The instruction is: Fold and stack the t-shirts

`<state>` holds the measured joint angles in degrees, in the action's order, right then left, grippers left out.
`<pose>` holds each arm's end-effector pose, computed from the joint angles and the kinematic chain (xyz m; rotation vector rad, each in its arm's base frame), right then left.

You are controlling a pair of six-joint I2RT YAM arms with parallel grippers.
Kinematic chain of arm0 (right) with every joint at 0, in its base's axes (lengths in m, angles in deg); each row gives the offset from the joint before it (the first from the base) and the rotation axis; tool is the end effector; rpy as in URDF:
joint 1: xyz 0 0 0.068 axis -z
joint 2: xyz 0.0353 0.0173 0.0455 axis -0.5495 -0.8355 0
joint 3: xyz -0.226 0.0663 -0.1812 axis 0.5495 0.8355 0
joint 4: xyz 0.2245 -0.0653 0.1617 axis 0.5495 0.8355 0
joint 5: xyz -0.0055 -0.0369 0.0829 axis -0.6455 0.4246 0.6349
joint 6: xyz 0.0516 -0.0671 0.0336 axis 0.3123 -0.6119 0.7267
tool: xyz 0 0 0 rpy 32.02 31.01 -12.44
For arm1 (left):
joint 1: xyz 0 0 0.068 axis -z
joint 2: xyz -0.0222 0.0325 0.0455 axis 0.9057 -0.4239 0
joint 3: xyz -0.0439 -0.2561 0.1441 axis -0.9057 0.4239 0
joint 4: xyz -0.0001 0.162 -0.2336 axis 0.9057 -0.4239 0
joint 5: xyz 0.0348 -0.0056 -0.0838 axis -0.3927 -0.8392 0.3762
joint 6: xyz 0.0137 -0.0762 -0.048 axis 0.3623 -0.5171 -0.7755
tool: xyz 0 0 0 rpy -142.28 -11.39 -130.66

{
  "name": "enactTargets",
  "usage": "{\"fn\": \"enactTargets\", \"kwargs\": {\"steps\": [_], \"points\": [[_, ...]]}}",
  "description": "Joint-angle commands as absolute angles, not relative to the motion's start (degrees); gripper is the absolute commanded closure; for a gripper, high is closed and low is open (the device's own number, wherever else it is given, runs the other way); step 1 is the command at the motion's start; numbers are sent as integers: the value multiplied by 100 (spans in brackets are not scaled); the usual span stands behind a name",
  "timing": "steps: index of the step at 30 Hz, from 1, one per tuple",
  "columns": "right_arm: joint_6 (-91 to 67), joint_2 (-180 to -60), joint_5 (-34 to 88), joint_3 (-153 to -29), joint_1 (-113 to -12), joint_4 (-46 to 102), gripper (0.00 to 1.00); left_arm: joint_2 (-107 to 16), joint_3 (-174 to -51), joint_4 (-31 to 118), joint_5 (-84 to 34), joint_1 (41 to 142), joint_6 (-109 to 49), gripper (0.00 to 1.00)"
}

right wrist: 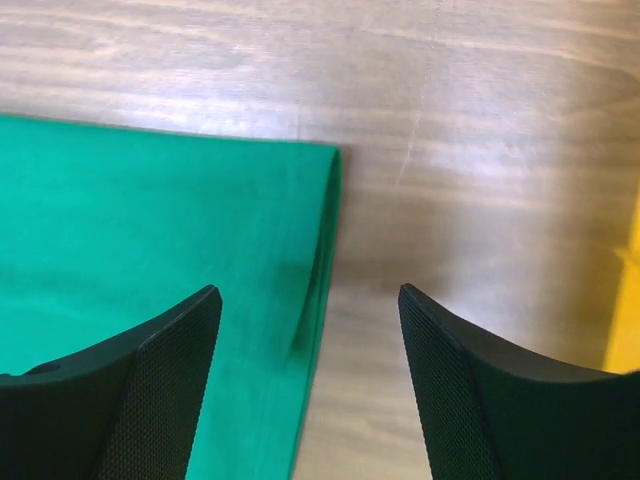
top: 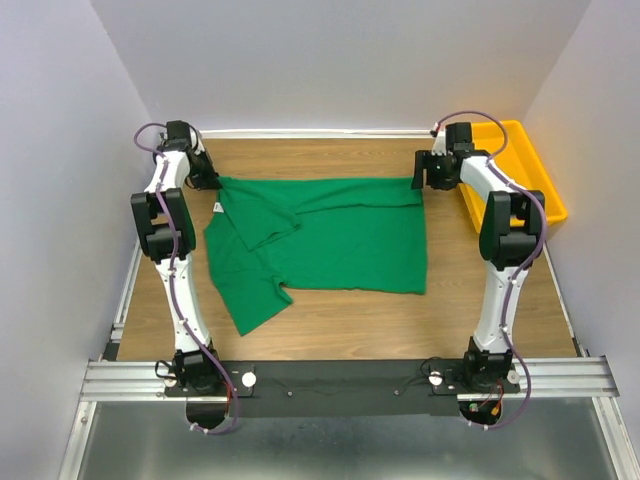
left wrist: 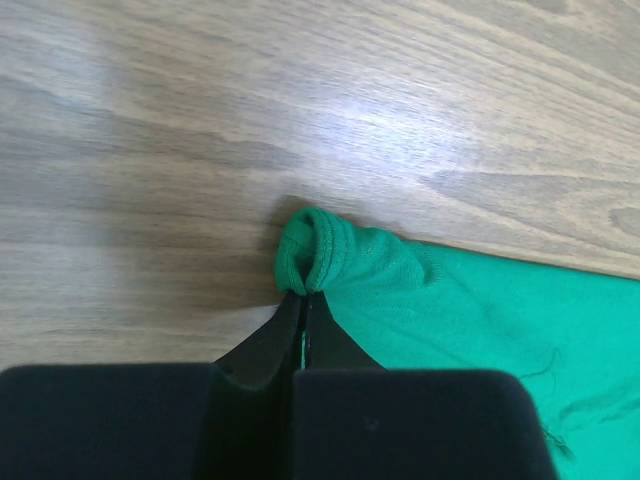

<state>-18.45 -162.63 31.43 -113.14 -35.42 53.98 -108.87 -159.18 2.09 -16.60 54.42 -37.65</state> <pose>0.5409 0.0361 0.1661 -0.1188 2.4844 0.2709 0.5820 0.0841 0.1363 -0.5706 2.5431 -0.4327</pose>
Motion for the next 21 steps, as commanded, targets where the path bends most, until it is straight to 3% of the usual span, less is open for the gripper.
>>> {"fn": "enactTargets", "kwargs": {"steps": [1,5,8,11,12,14,16,18,21], "points": [[-1493,-16793,3223,-11804,-3544,5468,22,-10835,-15717,158,-1622,5385,-3723,98],[-1387,-17074,3409,-11964,-3544,5477,28,-10729,-15558,202,-1613,5350,-3714,98],[-1334,-17224,3549,-11990,-3535,5477,39,-10712,-15505,202,-1596,5341,-3697,98],[-1281,-17381,3813,-12121,-3509,5486,64,-10694,-15462,228,-1517,5332,-3714,98],[-1263,-17434,3857,-12175,-3509,5486,64,-10677,-15453,228,-1516,5341,-3714,98],[-1220,-17601,3945,-12463,-3492,5485,83,-10650,-15461,272,-1473,5323,-3767,98],[-1202,-17724,3911,-12745,-3465,5486,92,-10633,-15514,290,-1455,5315,-3811,98],[-1254,-17961,3622,-13341,-3448,5477,99,-10632,-15567,316,-1376,5314,-3907,98],[-1342,-18460,3164,-14463,-3447,5477,99,-10641,-15637,456,-1201,5323,-4126,98]]}}
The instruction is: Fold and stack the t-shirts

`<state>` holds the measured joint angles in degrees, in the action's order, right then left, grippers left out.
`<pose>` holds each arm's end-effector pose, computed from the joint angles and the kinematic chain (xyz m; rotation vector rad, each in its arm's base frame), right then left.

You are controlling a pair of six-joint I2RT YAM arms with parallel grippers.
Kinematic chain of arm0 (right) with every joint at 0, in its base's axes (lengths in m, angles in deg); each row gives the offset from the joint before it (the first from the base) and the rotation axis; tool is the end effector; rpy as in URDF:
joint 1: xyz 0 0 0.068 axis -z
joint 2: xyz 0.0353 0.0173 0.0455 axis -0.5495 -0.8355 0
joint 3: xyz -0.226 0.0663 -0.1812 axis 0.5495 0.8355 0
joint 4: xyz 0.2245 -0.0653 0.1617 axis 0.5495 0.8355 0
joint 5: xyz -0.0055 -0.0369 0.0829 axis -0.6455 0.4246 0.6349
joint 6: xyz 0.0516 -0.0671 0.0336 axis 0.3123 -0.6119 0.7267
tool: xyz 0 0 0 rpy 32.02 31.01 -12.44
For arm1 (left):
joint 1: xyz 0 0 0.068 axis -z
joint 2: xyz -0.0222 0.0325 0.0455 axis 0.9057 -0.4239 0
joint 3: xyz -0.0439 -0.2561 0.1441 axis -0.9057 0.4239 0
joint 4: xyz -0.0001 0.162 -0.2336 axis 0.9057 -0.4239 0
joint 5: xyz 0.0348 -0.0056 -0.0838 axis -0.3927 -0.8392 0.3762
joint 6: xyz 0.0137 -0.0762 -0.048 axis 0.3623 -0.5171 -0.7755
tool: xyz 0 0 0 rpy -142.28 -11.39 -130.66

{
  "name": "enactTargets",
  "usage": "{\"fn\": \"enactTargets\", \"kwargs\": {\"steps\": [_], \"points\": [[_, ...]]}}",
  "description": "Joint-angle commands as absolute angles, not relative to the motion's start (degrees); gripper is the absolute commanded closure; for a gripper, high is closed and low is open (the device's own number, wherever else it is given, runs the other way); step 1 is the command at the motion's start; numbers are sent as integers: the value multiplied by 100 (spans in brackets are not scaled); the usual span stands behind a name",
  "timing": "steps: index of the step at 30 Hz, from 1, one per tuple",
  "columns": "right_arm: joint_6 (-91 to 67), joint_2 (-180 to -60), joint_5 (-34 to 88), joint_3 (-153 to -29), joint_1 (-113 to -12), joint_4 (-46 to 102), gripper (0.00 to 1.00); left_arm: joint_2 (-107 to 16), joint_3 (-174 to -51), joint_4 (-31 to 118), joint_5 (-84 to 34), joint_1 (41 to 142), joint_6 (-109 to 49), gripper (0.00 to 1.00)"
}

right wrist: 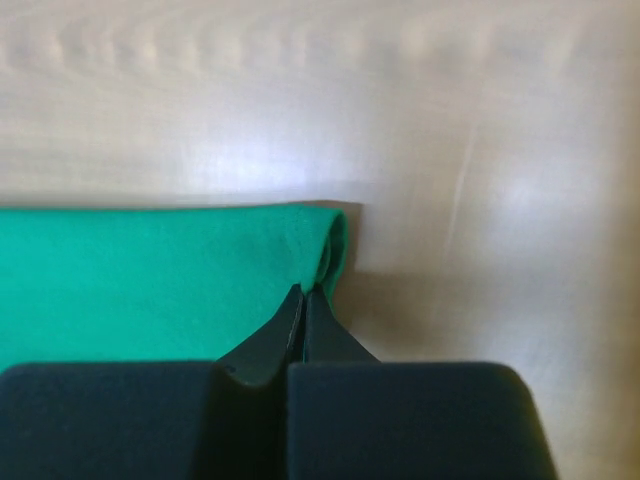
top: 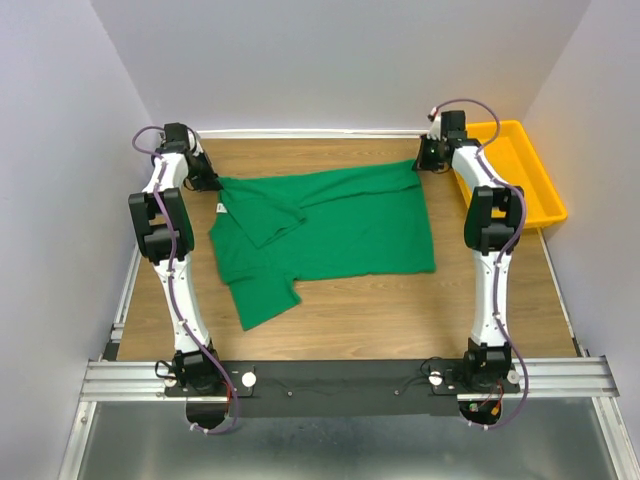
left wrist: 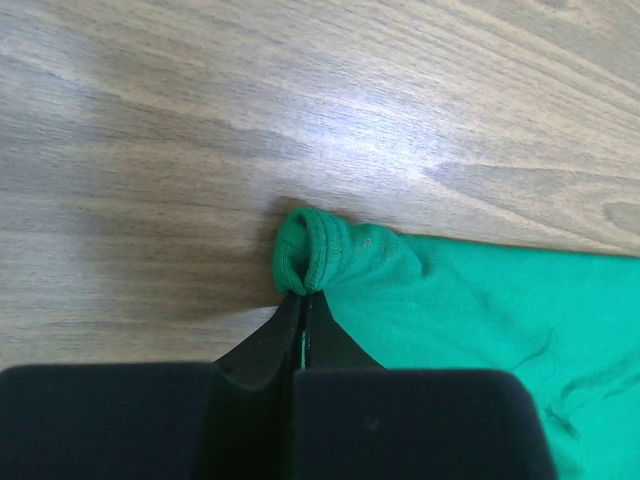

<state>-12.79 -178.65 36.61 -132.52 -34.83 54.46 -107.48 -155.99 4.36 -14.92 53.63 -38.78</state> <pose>0.6093 0.0395 0.1344 -0.0311 2.4368 0.4169 0.5761 0.0888 0.1342 -0.5986 2.5258 -0.4726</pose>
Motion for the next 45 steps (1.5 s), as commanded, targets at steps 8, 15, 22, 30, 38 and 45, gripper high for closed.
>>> {"fn": "enactTargets", "kwargs": {"steps": [8,15,22,30,38,45], "points": [[-1843,-18841,2364,-15137,-3536,4897,72,-10572,-15778,1106,-787,5323,-4856,73],[-2704,-17676,3741,-14454,-3579,4870,10,-9158,-15655,1556,-1875,5323,-4385,40],[-5515,-15271,8259,-11271,-4131,5430,0,-5671,-11894,3519,-2502,5315,-3705,1],[-8984,-14034,6850,-9049,-7680,7072,2,-2979,-9503,3315,-795,4594,-4365,9],[-6722,-14797,4702,-9142,-9178,4871,20,-1704,-9371,1548,-1621,4567,-4163,14],[-6221,-15580,4034,-9389,-9310,4563,31,-1316,-9388,1344,-1675,4576,-4321,18]]}}
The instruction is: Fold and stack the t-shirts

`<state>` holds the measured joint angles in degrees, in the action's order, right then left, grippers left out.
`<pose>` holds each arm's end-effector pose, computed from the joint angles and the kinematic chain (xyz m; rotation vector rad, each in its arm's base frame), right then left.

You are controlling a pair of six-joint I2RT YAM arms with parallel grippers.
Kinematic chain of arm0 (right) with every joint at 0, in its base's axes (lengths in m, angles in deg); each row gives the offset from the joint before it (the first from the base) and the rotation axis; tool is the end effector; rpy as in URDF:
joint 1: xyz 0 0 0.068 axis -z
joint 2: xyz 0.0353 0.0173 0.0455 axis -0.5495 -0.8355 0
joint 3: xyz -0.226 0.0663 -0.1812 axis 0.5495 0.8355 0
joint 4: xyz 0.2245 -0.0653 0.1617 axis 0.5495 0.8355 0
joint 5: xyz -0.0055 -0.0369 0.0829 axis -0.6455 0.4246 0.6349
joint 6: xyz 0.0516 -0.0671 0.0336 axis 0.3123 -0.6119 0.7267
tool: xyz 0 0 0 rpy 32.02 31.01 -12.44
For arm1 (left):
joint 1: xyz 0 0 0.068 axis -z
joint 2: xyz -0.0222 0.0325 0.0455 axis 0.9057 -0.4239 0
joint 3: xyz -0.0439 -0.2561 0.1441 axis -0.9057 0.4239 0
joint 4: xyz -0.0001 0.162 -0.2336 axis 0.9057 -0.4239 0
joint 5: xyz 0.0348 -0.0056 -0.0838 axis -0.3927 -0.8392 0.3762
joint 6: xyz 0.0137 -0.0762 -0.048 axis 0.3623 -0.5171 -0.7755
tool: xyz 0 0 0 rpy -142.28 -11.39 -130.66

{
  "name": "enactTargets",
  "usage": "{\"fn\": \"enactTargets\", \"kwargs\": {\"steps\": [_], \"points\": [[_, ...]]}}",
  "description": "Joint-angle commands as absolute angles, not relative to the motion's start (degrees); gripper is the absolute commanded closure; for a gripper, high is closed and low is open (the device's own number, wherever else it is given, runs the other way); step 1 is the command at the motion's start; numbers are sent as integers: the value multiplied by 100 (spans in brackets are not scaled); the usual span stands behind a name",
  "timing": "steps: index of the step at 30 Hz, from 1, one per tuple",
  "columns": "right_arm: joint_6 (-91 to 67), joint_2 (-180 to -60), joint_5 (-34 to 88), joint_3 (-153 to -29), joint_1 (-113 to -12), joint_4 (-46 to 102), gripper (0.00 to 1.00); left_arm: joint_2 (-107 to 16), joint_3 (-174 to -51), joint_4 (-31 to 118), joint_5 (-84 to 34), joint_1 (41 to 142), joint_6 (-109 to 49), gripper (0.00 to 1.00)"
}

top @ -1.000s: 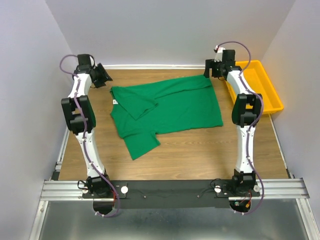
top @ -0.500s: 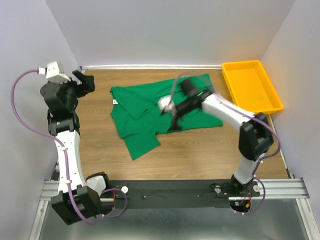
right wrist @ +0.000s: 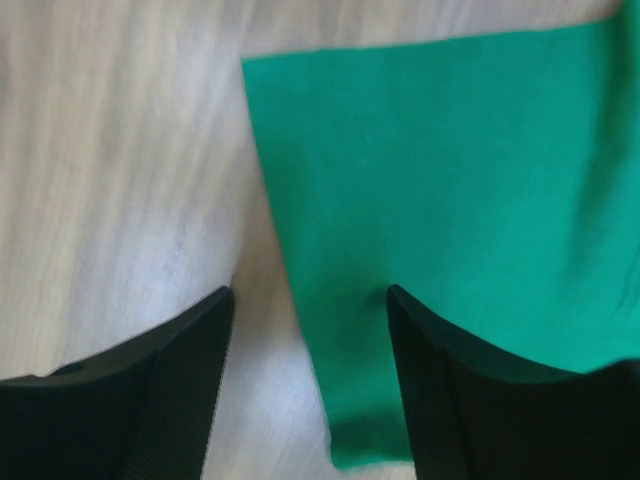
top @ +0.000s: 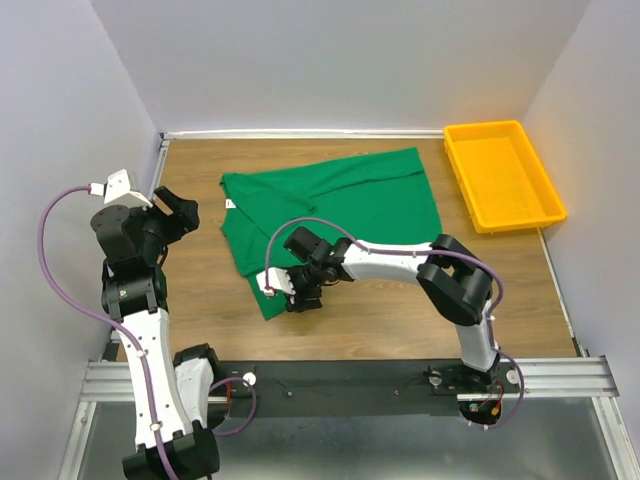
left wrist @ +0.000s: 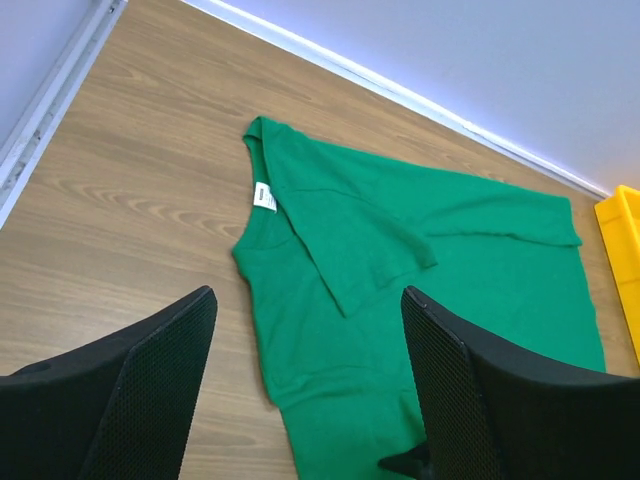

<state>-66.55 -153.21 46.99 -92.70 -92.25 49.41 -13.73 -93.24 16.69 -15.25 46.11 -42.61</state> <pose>0.2082 0.4174 0.1358 -2.1649 1.4038 0.6880 0.2098 0.0448 0.3731 -0.4707 1.7882 -0.3556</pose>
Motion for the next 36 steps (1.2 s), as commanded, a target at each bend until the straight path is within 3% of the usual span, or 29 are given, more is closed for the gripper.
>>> {"fn": "enactTargets", "kwargs": {"steps": [1,6,7,9,10,16,26,36], "points": [[-6159,-15650,4016,-9389,-9319,4554,34,-1316,-9406,1327,-1683,4567,-4321,19],[-6018,-15747,3814,-9336,-9319,4449,51,-1316,-9555,1415,-1534,4611,-4180,21],[-5870,-15747,3857,-9362,-9301,4448,62,-1368,-9625,1484,-1403,4681,-4067,21],[-5659,-15730,4102,-9432,-9222,4457,75,-1438,-9695,1547,-1201,4822,-3918,21],[-5327,-15704,4286,-9476,-9170,4457,99,-1491,-9774,1564,-1026,4909,-3864,22],[-4140,-15598,6682,-10055,-8108,4466,99,-2053,-10082,986,-875,5929,-3241,23],[-2539,-16423,8435,-11137,-7447,4466,99,-2582,-9319,413,-207,7193,-3441,28],[-1774,-17302,9157,-11717,-7034,4466,99,-3284,-9405,-272,-2139,8767,-4259,28]]}}
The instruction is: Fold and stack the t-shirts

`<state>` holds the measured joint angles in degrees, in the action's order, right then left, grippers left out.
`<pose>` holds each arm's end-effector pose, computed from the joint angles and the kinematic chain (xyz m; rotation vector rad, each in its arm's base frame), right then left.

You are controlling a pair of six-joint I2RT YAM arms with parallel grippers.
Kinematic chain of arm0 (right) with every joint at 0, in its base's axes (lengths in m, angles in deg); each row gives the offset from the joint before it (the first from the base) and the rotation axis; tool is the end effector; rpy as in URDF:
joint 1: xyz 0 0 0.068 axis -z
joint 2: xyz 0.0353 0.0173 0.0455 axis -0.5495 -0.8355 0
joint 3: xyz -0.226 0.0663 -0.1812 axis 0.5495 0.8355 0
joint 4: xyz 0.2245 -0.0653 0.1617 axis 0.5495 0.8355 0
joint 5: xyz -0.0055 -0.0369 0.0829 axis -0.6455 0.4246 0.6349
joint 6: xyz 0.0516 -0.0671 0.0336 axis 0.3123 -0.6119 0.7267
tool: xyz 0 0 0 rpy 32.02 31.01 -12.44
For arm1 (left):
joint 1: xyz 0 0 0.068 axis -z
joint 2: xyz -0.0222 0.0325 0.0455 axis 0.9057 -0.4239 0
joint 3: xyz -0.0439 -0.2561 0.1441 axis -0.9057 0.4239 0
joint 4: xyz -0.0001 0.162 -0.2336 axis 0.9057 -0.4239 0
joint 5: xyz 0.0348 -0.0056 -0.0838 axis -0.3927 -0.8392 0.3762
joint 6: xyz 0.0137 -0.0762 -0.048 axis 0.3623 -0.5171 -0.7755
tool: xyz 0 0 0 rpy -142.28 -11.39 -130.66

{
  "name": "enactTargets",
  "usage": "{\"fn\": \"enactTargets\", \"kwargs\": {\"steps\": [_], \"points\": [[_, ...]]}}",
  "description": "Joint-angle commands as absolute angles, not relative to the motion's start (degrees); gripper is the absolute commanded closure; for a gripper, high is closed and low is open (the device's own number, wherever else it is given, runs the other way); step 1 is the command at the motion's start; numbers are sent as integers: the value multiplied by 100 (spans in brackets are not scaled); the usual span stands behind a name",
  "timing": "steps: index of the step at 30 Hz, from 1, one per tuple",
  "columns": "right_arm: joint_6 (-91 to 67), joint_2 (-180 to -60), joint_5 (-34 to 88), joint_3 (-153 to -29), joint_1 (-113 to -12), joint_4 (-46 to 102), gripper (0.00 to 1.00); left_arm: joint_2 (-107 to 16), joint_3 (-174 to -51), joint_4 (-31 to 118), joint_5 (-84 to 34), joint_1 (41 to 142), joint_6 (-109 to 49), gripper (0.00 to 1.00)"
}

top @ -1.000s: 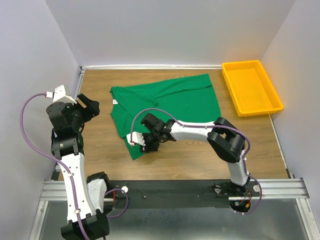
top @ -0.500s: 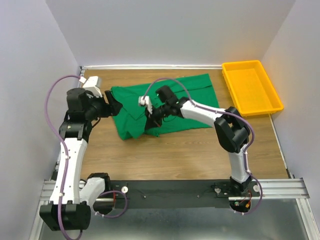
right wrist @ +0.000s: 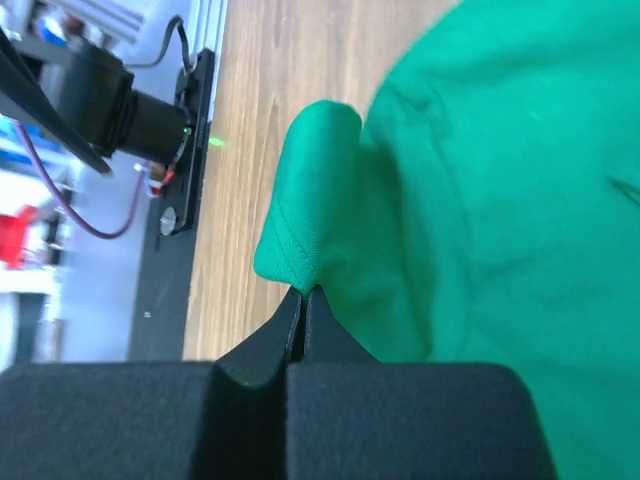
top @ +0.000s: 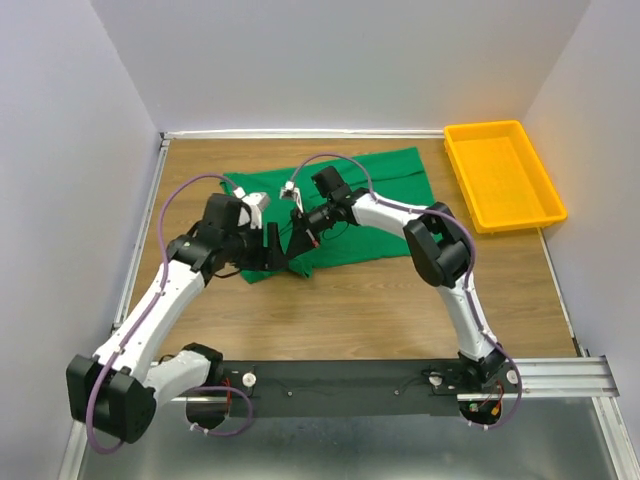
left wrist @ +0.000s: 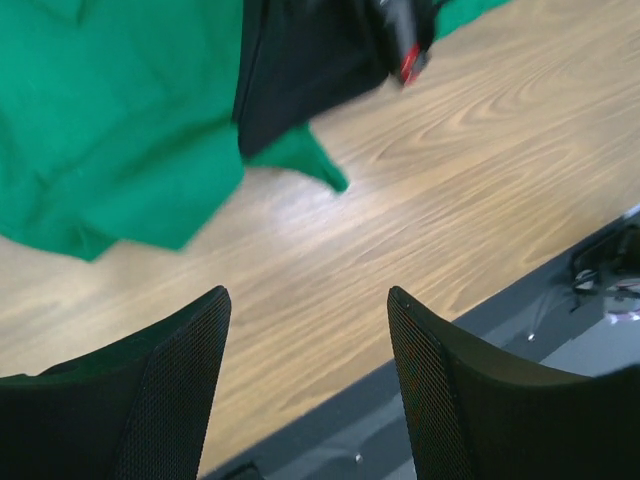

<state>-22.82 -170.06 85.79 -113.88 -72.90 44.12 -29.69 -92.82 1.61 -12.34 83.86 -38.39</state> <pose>0.3678 0.4006 0.1534 -1.3616 1.9376 1.6814 0.2272 -0.1088 0.2775 0.1525 2.4570 -0.7457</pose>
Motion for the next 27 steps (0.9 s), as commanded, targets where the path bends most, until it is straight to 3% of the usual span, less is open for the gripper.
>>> {"fn": "enactTargets", "kwargs": {"steps": [1,4,17,18,19,27], "points": [[-1721,-17355,9210,-11814,-6999,4466,99,-3354,-9432,-299,-2358,8812,-4346,30],[-1519,-17531,9386,-11981,-6849,4466,100,-3548,-9529,-308,-2781,8970,-4391,35],[-1079,-18041,10326,-12491,-6682,4457,100,-5321,-11101,-923,-5320,10209,-3557,35],[-1070,-18050,10352,-12491,-6682,4466,99,-5428,-11180,-914,-5270,10193,-3556,35],[-1026,-18068,10353,-12518,-6673,4457,99,-5542,-11268,-732,-5034,10227,-3313,44],[-912,-18164,10581,-12588,-6568,4466,99,-6272,-12156,-1248,-6033,10482,-3196,44]]}}
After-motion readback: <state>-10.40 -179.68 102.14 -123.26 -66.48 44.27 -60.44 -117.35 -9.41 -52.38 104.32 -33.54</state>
